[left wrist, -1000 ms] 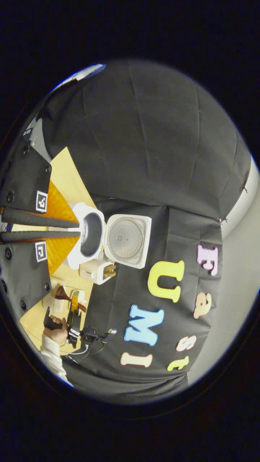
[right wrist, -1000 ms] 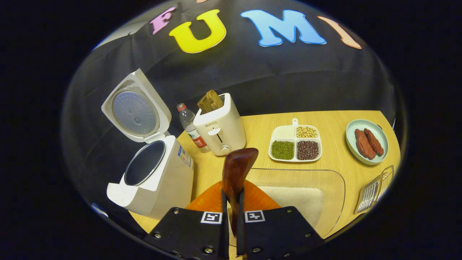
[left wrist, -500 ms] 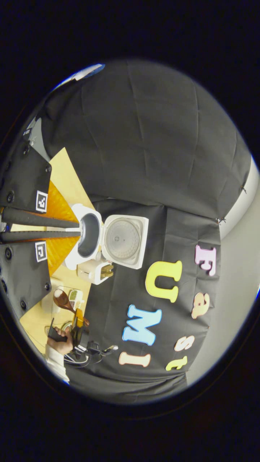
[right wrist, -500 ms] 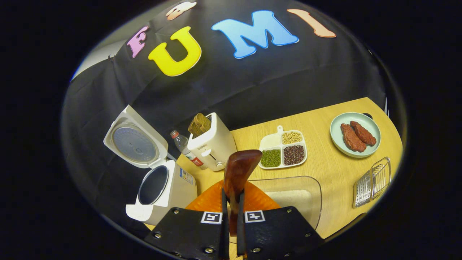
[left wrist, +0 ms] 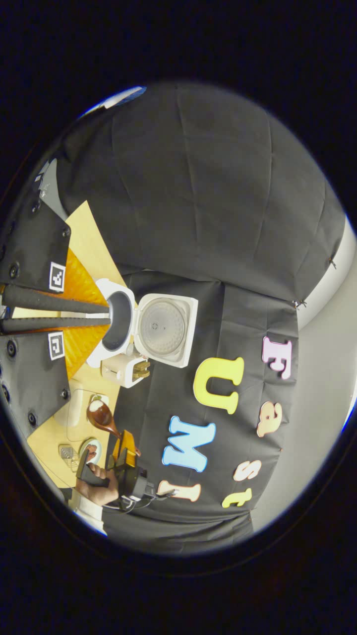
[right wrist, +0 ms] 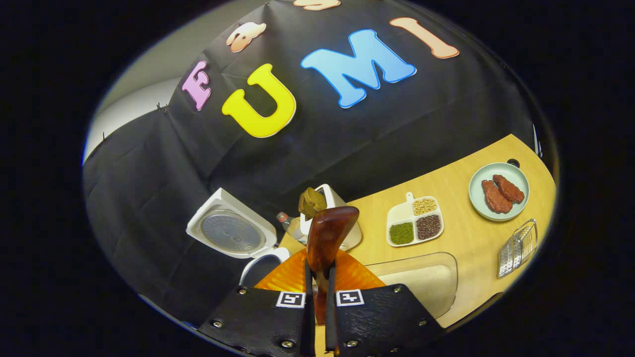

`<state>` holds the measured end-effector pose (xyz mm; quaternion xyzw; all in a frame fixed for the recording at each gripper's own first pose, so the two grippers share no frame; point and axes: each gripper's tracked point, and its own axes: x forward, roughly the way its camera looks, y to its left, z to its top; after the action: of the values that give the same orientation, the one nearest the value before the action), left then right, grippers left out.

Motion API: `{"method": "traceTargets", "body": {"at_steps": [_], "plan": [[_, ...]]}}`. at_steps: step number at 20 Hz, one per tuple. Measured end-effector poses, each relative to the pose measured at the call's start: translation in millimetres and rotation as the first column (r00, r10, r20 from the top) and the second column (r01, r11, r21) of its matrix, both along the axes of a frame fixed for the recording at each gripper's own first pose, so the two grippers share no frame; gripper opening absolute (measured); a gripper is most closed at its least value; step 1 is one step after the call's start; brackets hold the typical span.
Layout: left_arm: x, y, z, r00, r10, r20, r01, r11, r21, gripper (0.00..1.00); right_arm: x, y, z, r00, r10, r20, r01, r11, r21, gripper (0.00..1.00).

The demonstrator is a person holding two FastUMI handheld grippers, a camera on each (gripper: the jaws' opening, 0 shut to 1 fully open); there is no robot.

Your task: Close the left gripper, press the button to open the rice cooker; take a wooden spoon from the chopstick holder with the right hand, scoop a spoonful of rice and pour it into the rice cooker, then put the wooden spoon back into the chopstick holder.

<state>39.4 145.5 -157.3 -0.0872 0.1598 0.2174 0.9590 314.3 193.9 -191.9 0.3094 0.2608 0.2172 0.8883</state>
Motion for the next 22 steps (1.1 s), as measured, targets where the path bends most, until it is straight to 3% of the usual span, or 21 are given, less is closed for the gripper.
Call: {"method": "traceTargets", "body": {"at_steps": [1, 2, 10, 17, 18, 22], "plan": [[-2.1, 0.9, 2.0, 1.0, 0.004, 0.006, -0.004, 1.0, -0.002, 0.16, -1.5, 10.2, 11.6, 1.0, 0.005, 0.004, -0.005, 0.999, 0.035, 0.08], [-5.2, 2.9, 3.5, 1.0, 0.007, 0.011, -0.007, 1.0, -0.004, 0.07, -2.0, 20.5, 20.9, 1.0, 0.011, 0.005, -0.012, 0.998, 0.062, 0.09], [-32.8, 20.6, 4.6, 1.0, 0.015, 0.023, -0.015, 1.0, 0.002, 0.07, 9.2, 109.3, 55.1, 0.999, 0.034, 0.002, -0.034, 0.984, 0.174, 0.08], [-49.2, 39.9, -1.7, 0.999, 0.035, 0.032, -0.034, 0.999, -0.025, 0.07, 28.1, 195.8, 25.6, 0.996, 0.087, 0.03, -0.088, 0.996, 0.026, 0.08], [-48.6, 43.6, -2.3, 0.999, 0.038, 0.03, -0.037, 0.999, -0.024, 0.16, 31.8, 205.9, 18.1, 0.995, 0.095, 0.023, -0.095, 0.995, 0.007, 0.08], [-54.3, 52.4, -8.6, 0.998, 0.049, 0.025, -0.048, 0.998, -0.039, 0.16, 40.4, 244.1, -7.0, 0.992, 0.127, 0.024, -0.124, 0.988, -0.095, 0.08]]}}
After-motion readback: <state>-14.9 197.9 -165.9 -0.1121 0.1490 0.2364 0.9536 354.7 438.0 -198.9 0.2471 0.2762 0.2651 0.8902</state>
